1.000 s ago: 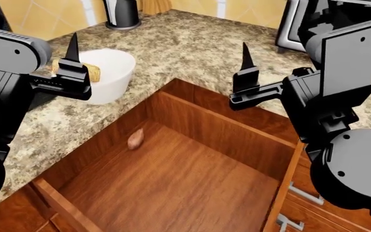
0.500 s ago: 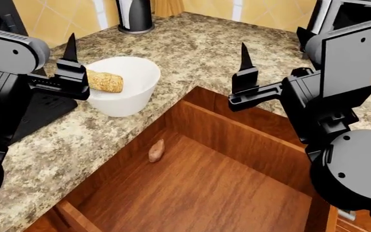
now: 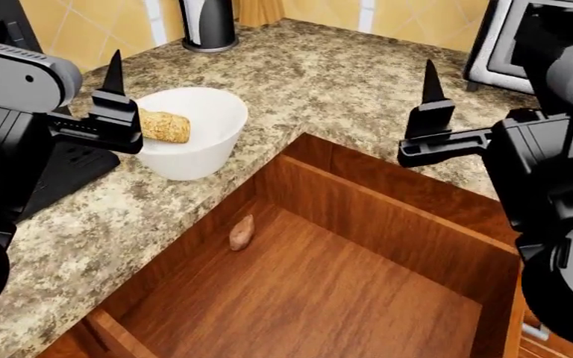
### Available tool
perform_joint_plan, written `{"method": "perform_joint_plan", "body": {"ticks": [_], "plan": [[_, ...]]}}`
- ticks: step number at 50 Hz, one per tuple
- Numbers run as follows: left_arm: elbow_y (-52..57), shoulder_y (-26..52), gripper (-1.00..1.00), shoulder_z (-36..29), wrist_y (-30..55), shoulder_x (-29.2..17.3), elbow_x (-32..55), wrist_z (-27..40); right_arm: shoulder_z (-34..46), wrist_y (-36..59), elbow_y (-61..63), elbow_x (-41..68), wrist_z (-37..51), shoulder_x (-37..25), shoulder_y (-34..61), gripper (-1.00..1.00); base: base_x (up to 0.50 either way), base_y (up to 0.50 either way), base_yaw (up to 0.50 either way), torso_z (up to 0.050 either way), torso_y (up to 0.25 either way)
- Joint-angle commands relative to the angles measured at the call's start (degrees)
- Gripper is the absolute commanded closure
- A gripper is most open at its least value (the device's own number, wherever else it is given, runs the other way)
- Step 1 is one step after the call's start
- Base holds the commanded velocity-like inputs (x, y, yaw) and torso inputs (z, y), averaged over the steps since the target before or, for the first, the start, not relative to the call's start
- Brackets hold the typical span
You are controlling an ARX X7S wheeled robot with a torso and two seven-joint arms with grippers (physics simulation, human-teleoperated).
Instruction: Place the bar in the bowl and close the drawer.
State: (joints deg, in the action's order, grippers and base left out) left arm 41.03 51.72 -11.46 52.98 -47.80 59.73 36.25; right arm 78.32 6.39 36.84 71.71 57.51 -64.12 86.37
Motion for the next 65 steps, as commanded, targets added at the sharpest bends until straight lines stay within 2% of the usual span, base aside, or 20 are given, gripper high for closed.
{"method": "perform_joint_plan", "body": {"ticks": [1, 6, 14, 18, 26, 34, 46, 65], "plan": [[0.42, -0.19, -1.0, 0.11, 0.01, -0.04, 0.54, 0.43, 1.05, -3.58, 5.3, -1.54, 2.57, -11.01, -4.52, -1.0, 0.0, 0.0, 0.0, 0.0, 0.0], [-0.04, -0.11, -1.0, 0.4, -0.55, 0.63, 0.81, 0.53, 3.36, -7.87, 8.12, -4.42, 3.65, -17.51, -8.84, -1.0, 0.0, 0.0, 0.0, 0.0, 0.0], [-0.11, -0.44, -1.0, 0.1, -1.41, 1.08, 0.11, 0.17, 12.57, -18.27, 9.81, -13.81, 5.6, -25.84, -19.57, -1.0, 0.0, 0.0, 0.0, 0.0, 0.0], [-0.44, -0.46, -1.0, -0.25, -1.83, 1.39, -0.37, -0.25, 17.1, -23.63, 8.36, -19.02, 9.27, -25.87, -24.17, -1.0, 0.0, 0.0, 0.0, 0.0, 0.0], [-0.69, -1.19, -1.0, -0.49, -2.48, 1.34, -0.95, -0.6, 25.64, -31.57, 4.29, -28.36, 11.14, -25.87, -32.82, -1.0, 0.0, 0.0, 0.0, 0.0, 0.0], [-0.63, -1.61, -1.0, -0.26, -2.77, 1.09, -0.84, -0.46, 31.91, -41.75, -1.83, -34.08, 15.89, -25.87, -39.13, -1.0, 0.0, 0.0, 0.0, 0.0, 0.0], [-0.87, -1.91, -1.0, -0.72, -3.31, 1.29, -1.45, -0.59, 35.79, -49.62, -6.79, -35.37, 18.3, -25.75, -43.03, -1.0, 0.0, 0.0, 0.0, 0.0, 0.0], [-1.19, -1.44, -1.0, -1.8, -3.14, 1.53, -1.91, -0.56, 38.33, -56.72, -14.84, -33.55, 19.59, -21.18, -46.68, -1.0, 0.0, 0.0, 0.0, 0.0, 0.0]]}}
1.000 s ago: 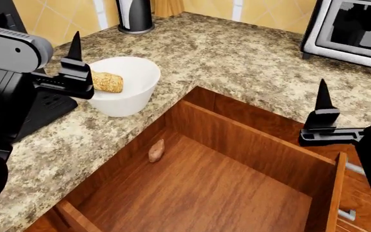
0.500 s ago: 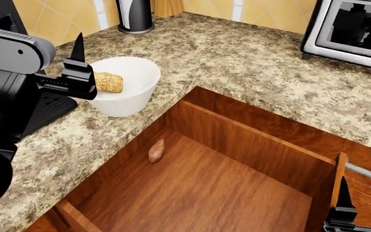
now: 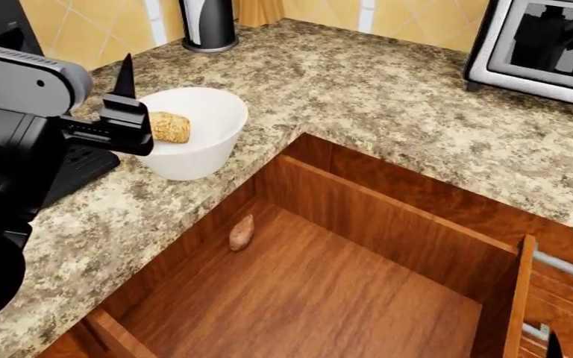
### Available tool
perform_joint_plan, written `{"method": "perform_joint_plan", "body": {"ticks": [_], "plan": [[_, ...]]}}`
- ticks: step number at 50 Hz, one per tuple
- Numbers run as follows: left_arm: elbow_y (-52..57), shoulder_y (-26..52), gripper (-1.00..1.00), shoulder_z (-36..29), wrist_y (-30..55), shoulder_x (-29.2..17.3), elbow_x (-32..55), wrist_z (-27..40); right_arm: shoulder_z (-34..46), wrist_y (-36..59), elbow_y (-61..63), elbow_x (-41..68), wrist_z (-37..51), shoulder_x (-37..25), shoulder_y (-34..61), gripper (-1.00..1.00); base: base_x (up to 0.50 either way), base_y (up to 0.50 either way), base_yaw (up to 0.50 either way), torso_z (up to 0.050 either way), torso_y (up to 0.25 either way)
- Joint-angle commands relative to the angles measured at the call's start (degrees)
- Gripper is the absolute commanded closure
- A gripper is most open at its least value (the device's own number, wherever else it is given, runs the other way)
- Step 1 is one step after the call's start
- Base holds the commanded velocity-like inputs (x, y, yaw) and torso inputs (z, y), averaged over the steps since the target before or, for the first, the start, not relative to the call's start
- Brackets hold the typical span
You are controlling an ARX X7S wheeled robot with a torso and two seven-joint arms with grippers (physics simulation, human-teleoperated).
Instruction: Place the bar in the bowl and close the drawer.
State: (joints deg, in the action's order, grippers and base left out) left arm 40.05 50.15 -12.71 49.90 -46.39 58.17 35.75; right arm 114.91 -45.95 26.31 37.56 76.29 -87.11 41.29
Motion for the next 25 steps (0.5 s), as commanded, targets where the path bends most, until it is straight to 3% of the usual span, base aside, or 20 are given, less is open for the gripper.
{"method": "perform_joint_plan", "body": {"ticks": [1, 19, 25], "plan": [[-0.23, 0.17, -1.0, -0.58, -0.05, 0.12, -0.35, -0.06, 1.81, -4.62, -4.77, 0.85, 0.83, 2.0, -1.76, -1.0, 0.0, 0.0, 0.0, 0.0, 0.0], [-0.51, 2.02, -1.0, -1.34, 1.02, 0.36, 0.23, 0.35, 2.45, -13.28, -13.9, 6.04, 0.7, 5.7, -6.36, -1.0, 0.0, 0.0, 0.0, 0.0, 0.0], [-0.69, 2.22, -1.0, -1.89, 1.06, 0.59, -0.17, 0.35, -2.12, -13.87, -16.46, 9.01, -1.59, 7.68, -10.85, -1.0, 0.0, 0.0, 0.0, 0.0, 0.0]]}}
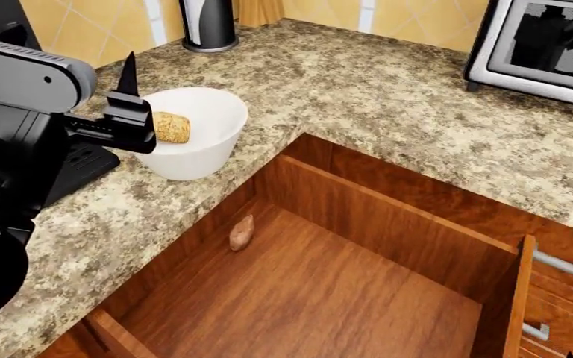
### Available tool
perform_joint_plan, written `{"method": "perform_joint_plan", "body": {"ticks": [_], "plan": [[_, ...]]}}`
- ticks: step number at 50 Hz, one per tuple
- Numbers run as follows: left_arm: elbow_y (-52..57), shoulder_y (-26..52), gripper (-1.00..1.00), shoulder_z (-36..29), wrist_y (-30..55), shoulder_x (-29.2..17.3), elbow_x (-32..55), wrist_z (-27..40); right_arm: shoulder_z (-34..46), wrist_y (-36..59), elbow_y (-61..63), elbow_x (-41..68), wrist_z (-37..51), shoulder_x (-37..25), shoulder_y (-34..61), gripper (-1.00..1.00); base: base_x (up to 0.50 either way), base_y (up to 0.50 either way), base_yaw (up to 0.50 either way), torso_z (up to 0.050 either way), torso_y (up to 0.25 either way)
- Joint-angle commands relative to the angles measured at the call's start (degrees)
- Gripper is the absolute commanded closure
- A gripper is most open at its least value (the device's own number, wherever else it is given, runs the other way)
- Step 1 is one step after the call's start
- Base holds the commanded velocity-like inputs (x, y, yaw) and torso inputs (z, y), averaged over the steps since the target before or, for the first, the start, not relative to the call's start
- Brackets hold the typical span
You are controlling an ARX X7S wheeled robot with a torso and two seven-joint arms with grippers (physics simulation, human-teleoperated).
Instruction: Place the bar in the bowl and close the drawer.
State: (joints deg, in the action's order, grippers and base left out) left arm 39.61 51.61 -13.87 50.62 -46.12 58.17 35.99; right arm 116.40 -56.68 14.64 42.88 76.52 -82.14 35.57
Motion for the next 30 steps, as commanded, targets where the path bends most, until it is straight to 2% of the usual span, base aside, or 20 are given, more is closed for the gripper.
{"method": "perform_joint_plan", "body": {"ticks": [1, 11, 14, 16, 19, 22, 30], "plan": [[-0.26, 0.8, -1.0, -0.77, 0.35, 0.32, -0.19, 0.12, -4.53, -3.12, -5.3, 4.32, -2.48, 3.16, -5.94, -1.0, 0.0, 0.0, 0.0, 0.0, 0.0], [0.29, -0.03, -1.0, -0.22, 0.21, -0.45, 0.4, 0.48, -12.54, -3.06, -10.88, 12.54, -10.8, 8.12, -11.75, -1.0, 0.0, 0.0, 0.0, 0.0, 0.0], [0.3, -0.04, -1.0, -0.17, 0.23, -0.57, 0.55, 0.5, -22.63, -3.23, -11.34, 16.63, -17.22, 9.6, -18.85, -1.0, 0.0, 0.0, 0.0, 0.0, 0.0], [0.28, -0.04, -1.0, -0.08, 0.25, -0.67, 0.68, 0.55, -33.07, -3.25, -11.12, 21.24, -23.45, 10.96, -26.42, -1.0, 0.0, 0.0, 0.0, 0.0, 0.0], [0.23, 0.1, -1.0, -0.01, 0.29, -0.72, 0.86, 0.6, -38.47, -3.08, -11.57, 28.83, -30.63, 13.18, -29.73, -1.0, 0.0, 0.0, 0.0, 0.0, 0.0], [0.18, 0.14, -1.0, -0.07, 0.25, -0.69, 0.85, 0.58, -40.71, -2.2, -12.1, 34.65, -36.3, 15.23, -29.94, -1.0, 0.0, 0.0, 0.0, 0.0, 0.0], [0.43, 0.12, -1.0, 0.24, 0.3, -1.08, 1.37, 0.81, -42.09, 3.73, -15.29, 39.82, -41.63, 19.66, -26.32, -1.0, 0.0, 0.0, 0.0, 0.0, 0.0]]}}
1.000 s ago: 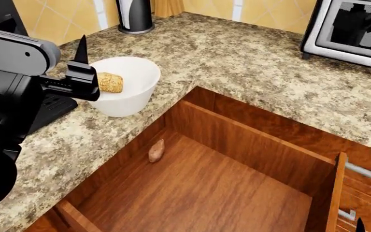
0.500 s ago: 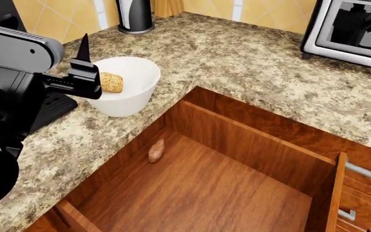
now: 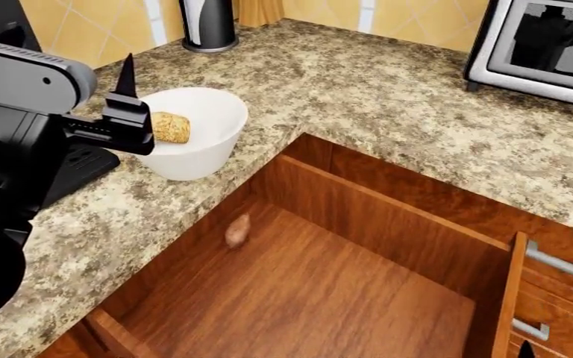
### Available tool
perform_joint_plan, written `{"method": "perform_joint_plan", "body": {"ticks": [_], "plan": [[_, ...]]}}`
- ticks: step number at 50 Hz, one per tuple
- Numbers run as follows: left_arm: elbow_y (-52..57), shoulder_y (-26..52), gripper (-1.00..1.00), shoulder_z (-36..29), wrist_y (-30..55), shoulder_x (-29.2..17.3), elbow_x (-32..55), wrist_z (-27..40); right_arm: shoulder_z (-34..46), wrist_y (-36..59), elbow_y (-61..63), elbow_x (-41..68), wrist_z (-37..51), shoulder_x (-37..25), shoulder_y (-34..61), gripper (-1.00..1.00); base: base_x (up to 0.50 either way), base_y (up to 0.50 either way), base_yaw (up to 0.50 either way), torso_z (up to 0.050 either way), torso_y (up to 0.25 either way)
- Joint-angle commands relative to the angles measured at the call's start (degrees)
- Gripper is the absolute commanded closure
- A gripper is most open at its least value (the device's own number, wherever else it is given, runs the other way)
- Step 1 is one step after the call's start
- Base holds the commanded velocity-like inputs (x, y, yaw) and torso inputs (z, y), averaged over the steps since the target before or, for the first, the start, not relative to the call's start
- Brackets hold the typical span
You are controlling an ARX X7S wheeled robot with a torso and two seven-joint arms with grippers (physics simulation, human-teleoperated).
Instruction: Place the bar in the bowl and close the drawer.
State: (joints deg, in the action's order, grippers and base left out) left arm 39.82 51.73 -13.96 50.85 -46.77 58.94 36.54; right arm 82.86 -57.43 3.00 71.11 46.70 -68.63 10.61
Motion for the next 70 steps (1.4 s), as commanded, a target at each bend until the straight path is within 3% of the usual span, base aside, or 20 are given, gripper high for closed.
{"method": "perform_joint_plan", "body": {"ticks": [1, 9, 32, 56, 70], "plan": [[0.29, -0.04, -1.0, 0.46, 0.08, -0.55, 0.76, 0.33, -8.66, 5.35, -4.32, 12.5, -12.41, 6.84, -0.88, -1.0, 0.0, 0.0, 0.0, 0.0, 0.0], [0.51, -0.06, -1.0, 0.89, 0.09, -0.94, 1.28, 0.65, -8.82, 10.3, -7.59, 16.24, -17.68, 10.58, 1.58, -1.0, 0.0, 0.0, 0.0, 0.0, 0.0], [0.07, 0.26, -1.0, -0.46, 0.05, -0.52, 0.32, 0.67, -4.32, 24.2, -13.35, 9.69, -29.26, 21.56, 12.06, -1.0, 0.0, 0.0, 0.0, 0.0, 0.0], [0.15, -0.09, -1.0, -0.16, -0.06, -1.2, 1.01, 0.98, -1.9, 37.02, -29.66, 9.49, -39.28, 39.8, 25.54, -1.0, 0.0, 0.0, 0.0, 0.0, 0.0], [0.67, 0.57, -1.0, 0.36, 0.7, -1.74, 2.57, 1.82, -1.9, 42.84, -49.55, 10.81, -49.27, 54.95, 33.29, -1.0, 0.0, 0.0, 0.0, 0.0, 0.0]]}}
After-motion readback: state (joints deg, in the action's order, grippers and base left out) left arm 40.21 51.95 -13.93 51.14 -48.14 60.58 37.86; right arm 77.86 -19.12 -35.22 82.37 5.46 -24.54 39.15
